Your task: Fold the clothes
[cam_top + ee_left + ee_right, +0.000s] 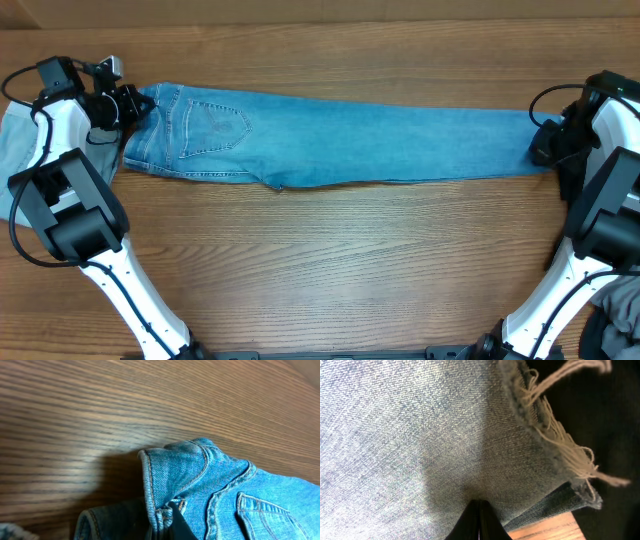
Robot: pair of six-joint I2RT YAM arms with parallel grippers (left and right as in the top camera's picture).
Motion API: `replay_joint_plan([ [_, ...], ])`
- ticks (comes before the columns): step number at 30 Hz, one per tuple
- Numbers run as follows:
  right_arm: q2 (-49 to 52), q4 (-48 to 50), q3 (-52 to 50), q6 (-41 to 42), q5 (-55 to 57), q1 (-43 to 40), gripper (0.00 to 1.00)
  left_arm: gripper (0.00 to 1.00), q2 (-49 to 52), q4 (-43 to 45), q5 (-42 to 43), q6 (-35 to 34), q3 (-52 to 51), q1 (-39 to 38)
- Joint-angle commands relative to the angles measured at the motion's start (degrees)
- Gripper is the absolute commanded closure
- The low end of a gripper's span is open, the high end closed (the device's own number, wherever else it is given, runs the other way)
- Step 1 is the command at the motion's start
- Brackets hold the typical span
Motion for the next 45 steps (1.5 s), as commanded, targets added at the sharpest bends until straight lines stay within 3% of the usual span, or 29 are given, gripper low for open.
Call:
replay_joint_plan([
  [1,3.74,2.08,-2.01,-0.2,-0.33,1.29,0.96,0.94,-0.72,0.33,-7.78,-0.9,2.03,2.95],
  [3,3.74,2.03,-2.01,-0.2,-0.35,1.29,0.96,0.91,-0.72,0.37,-7.93,-0.92,2.03,2.93],
  [5,3.74,1.99,-2.01,-0.2,-0.35,1.29,0.96,0.72,-0.74,0.92,-7.91,-0.94,2.14,2.93],
  [7,3.74,2.12,-1.55,-0.2,-0.72,1.29,0.96,0.47,-0.74,-1.11,-7.93,-0.87,5.11,2.93],
  [9,3.72,0.9,1.79,-0.2,-5.03,1.29,0.96,0.42,-0.79,-9.66,-7.67,-0.94,15.28,2.73],
  [10,3.72,-0.57,4.13,-0.2,-6.86,1.29,0.94,0.43,-0.85,-13.16,-7.08,-0.96,19.69,2.27],
  [12,3.72,-6.8,12.22,-0.76,-7.37,1.29,0.89,0.62,-1.22,-21.05,-7.1,-0.96,28.41,-0.07],
  [13,3.69,-8.15,14.82,-1.53,-7.41,1.29,0.83,0.63,-1.22,-22.18,-7.21,-0.94,29.05,-1.6],
  [17,3.69,-8.37,17.29,-3.02,-5.77,1.29,0.7,0.62,0.98,-24.24,-12.66,-0.92,26.43,-8.39],
  [20,3.72,-8.63,17.16,-2.99,1.73,1.27,0.69,0.62,4.81,-23.45,-22.75,-0.92,23.19,-14.08],
  [23,3.74,-7.15,16.15,-3.02,2.36,1.01,0.69,0.62,8.94,-23.21,-28.28,-0.96,23.12,-15.87],
  [27,3.5,-6.91,15.96,-4.31,6.34,0.52,0.75,0.66,13.75,-23.52,-28.57,-1.73,23.12,-14.62],
  [31,2.64,-9.38,16.55,0.09,6.23,-2.67,0.68,0.64,13.7,-23.78,-28.39,-2.01,23.23,-13.7],
  [39,2.69,-2.16,11.47,0.81,-12.0,-6.25,0.64,0.63,13.7,-24.13,-28.57,-1.99,23.23,-13.46],
  [45,1.92,-2.38,11.69,-0.26,-11.72,-5.84,0.62,0.62,13.7,-24.79,-28.57,-2.01,23.23,-13.46],
])
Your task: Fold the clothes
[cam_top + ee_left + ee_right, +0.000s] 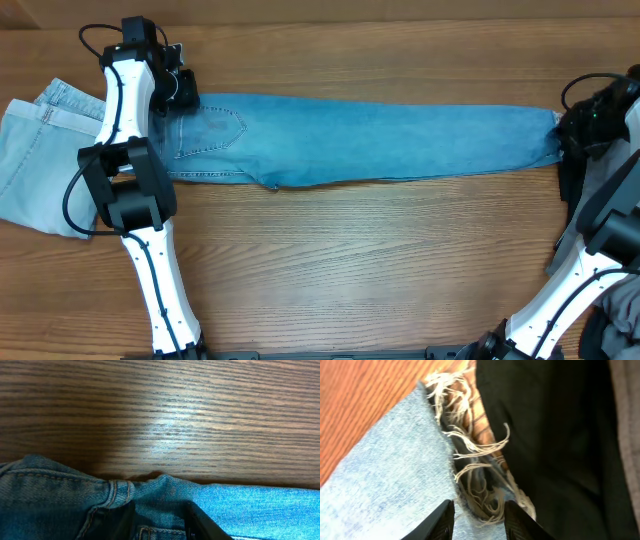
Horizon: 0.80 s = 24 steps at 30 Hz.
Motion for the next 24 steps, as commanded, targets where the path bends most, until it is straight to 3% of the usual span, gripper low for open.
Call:
replay_joint_plan([
  [1,-2.01,-0.33,-0.04,-0.57,-1.09,0.04,0.62,0.61,3.23,-1.44,-4.24,-0.55,-0.31,1.92],
  [4,-2.01,-0.72,-0.09,-0.33,-1.07,0.26,0.67,0.62,3.23,-1.66,-4.24,-0.59,-0.31,1.9],
  [7,-1.97,-0.5,-0.87,-0.11,-1.07,1.33,0.88,0.62,3.23,-1.64,-4.24,-0.57,-0.31,1.9],
  [16,-1.97,-2.05,-0.13,5.03,10.82,10.84,0.89,0.61,3.23,-2.29,-4.2,-0.61,-0.31,1.9],
  [22,-2.29,-4.48,0.04,-1.53,13.35,14.67,0.55,0.61,3.23,-2.97,-3.8,-1.05,-0.31,1.9],
  [24,-3.91,-5.97,0.04,-1.73,17.46,14.67,0.55,0.61,3.23,-3.39,-3.8,-1.05,-0.31,1.9],
])
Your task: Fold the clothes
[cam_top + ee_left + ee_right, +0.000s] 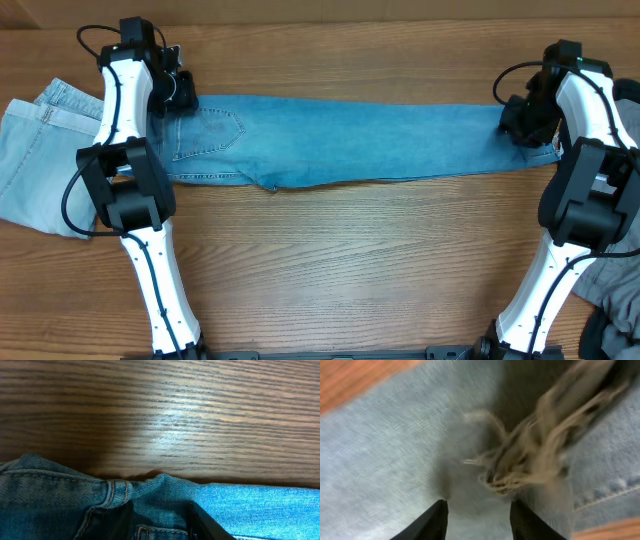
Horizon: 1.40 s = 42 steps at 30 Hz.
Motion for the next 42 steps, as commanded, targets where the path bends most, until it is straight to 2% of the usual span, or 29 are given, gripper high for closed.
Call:
replay_joint_plan([
  [1,-4.79,-1.07,0.37,-1.49,5.53,-0.42,0.55,0.61,3.23,-1.84,-3.56,-1.03,-0.63,1.53],
  [4,-9.27,-1.62,0.37,-1.4,7.32,-0.57,0.53,0.61,3.23,-2.58,-3.56,-1.31,-0.63,1.49],
  [10,-9.57,-1.2,-1.16,0.26,7.15,-6.34,0.51,0.62,3.23,-2.47,-3.56,-2.08,-0.63,1.49],
  [12,-9.55,-0.92,-1.31,0.26,6.1,-8.85,0.44,0.62,3.23,-2.47,-3.56,-2.05,-0.63,1.49],
  [14,-9.51,-1.01,-1.31,-2.89,-2.62,-12.09,0.37,0.59,3.23,-2.49,-3.56,-2.19,-0.63,1.46],
  [16,-9.25,-0.92,-1.31,-3.85,-7.69,-15.21,0.3,0.48,3.23,-2.49,-3.58,-3.41,-0.63,1.46],
  [18,-9.09,-0.79,-1.33,-9.49,-13.88,-16.63,0.26,0.25,3.23,-2.08,-3.58,-3.56,-0.63,1.46],
  [19,-9.09,-0.79,-1.33,-9.42,-14.45,-16.81,0.26,0.2,3.23,-1.84,-3.58,-3.56,-0.63,1.46],
  [21,-9.07,-0.15,-2.73,-9.46,-14.99,-16.68,0.26,0.19,3.23,-1.81,-3.58,-3.72,-0.63,1.46],
  [25,-9.03,4.39,-7.96,-8.9,-16.57,-15.13,0.41,0.17,3.23,-1.6,-3.67,-3.78,-0.63,1.53],
  [30,-9.03,12.96,-16.94,-7.26,-13.66,-15.1,0.41,0.17,3.23,-1.79,-3.98,-3.74,-0.63,1.55],
  [32,-9.03,14.69,-17.86,-7.23,-11.91,-15.1,0.4,0.16,3.23,-1.84,-4.0,-3.74,-0.63,1.55],
  [33,-9.03,15.93,-18.32,-7.23,-11.93,-15.1,0.35,0.16,3.23,-1.88,-3.98,-3.74,-0.63,1.55],
  [36,-9.03,21.18,-20.61,-6.95,-11.93,-14.99,0.3,0.16,3.23,-2.67,-4.0,-3.74,-0.63,1.55],
  [42,-9.03,29.0,-22.4,-4.17,-17.44,-14.36,0.26,0.15,3.23,-2.97,-4.0,-3.74,-0.63,1.55],
])
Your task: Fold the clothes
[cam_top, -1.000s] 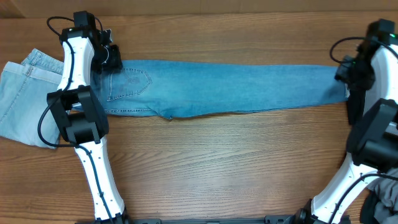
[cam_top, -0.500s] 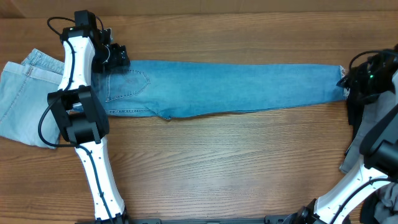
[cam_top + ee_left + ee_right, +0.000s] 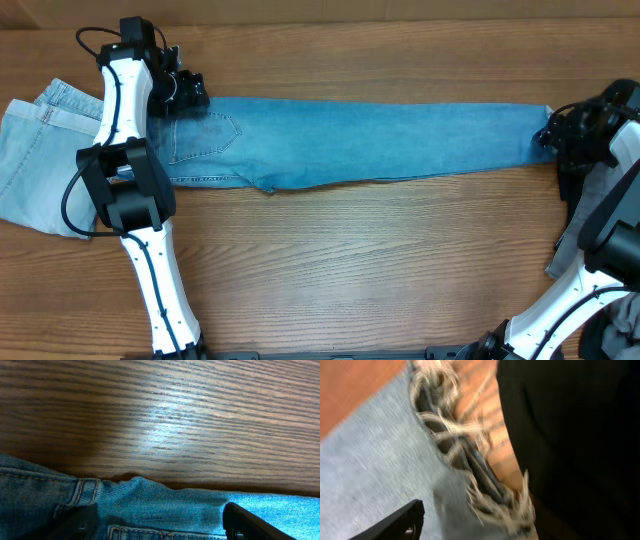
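Blue jeans [image 3: 380,140] lie stretched flat across the back of the wooden table [image 3: 350,260], waistband at the left, frayed hem [image 3: 470,475] at the right. My left gripper [image 3: 190,92] sits at the top corner of the waistband [image 3: 100,495]. Its fingers [image 3: 75,520] are spread wide over the denim, open. My right gripper [image 3: 548,135] is at the hem end, open. Only one of its fingers [image 3: 395,522] shows, over the pale denim; the other side is dark.
A pale blue garment [image 3: 40,150] lies at the table's left edge. A grey garment [image 3: 600,230] hangs off the right edge, with a dark one [image 3: 615,320] below it. Bare wood lies in front of the jeans.
My right gripper has moved from over the leg, inboard of the hem, out to the hem's edge at the right. Both grippers' jaws stand wider apart. The waistband corner lies flatter.
First both grippers were shut on the jeans' ends, the waistband near the far left. Then the jeans lay further right and both jaws stood parted. Then the right gripper was over the leg. Now both are open at the ends and the jeans lie flat.
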Robot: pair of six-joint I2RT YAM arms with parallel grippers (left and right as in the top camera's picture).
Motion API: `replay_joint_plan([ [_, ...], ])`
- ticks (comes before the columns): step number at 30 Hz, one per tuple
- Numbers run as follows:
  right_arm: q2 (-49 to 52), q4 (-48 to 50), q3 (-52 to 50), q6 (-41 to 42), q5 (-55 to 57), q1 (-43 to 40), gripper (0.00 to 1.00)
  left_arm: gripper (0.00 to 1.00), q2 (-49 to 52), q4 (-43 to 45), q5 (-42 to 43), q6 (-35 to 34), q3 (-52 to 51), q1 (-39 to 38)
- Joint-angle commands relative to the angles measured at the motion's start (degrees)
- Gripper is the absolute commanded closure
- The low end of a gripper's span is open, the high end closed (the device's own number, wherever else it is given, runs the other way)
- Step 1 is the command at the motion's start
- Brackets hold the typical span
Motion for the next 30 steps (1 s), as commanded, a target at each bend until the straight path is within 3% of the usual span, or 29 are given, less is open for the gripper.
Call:
replay_joint_plan([
  [1,-0.13,1.49,-1.27,0.9,-4.85,1.36,0.26,0.16,3.23,-1.44,-5.09,-0.74,-1.2,1.62],
  [5,-0.13,1.81,-1.27,0.81,-6.56,5.97,0.28,0.16,3.23,-2.03,-5.07,-0.76,-1.2,1.62],
  [7,-0.13,2.49,-1.25,0.63,-6.54,7.04,0.38,0.16,3.23,-2.36,-5.07,-0.76,-1.2,1.57],
  [12,-0.15,3.06,-1.03,0.66,-6.54,6.58,0.96,0.17,3.23,-2.4,-5.07,-0.76,-1.2,1.51],
  [15,-0.15,3.04,-0.09,0.59,-6.29,6.27,0.96,0.28,3.06,-2.4,-4.92,-1.33,1.25,1.49],
  [21,-1.88,0.13,0.96,-0.7,1.66,1.14,0.96,0.26,3.04,-17.84,-3.13,-3.65,27.91,-0.26],
  [24,-3.5,-2.08,4.63,-1.4,1.62,-3.98,0.96,0.25,3.06,-20.79,-0.07,-4.26,33.18,-0.44],
  [26,-3.61,-4.31,8.11,-7.23,1.75,-5.68,0.96,0.26,3.04,-23.02,1.44,-5.62,36.46,-0.44],
  [30,-3.61,-9.6,17.86,-8.61,2.36,-5.51,0.96,0.26,3.04,-26.34,1.4,-6.4,40.74,-0.44],
])
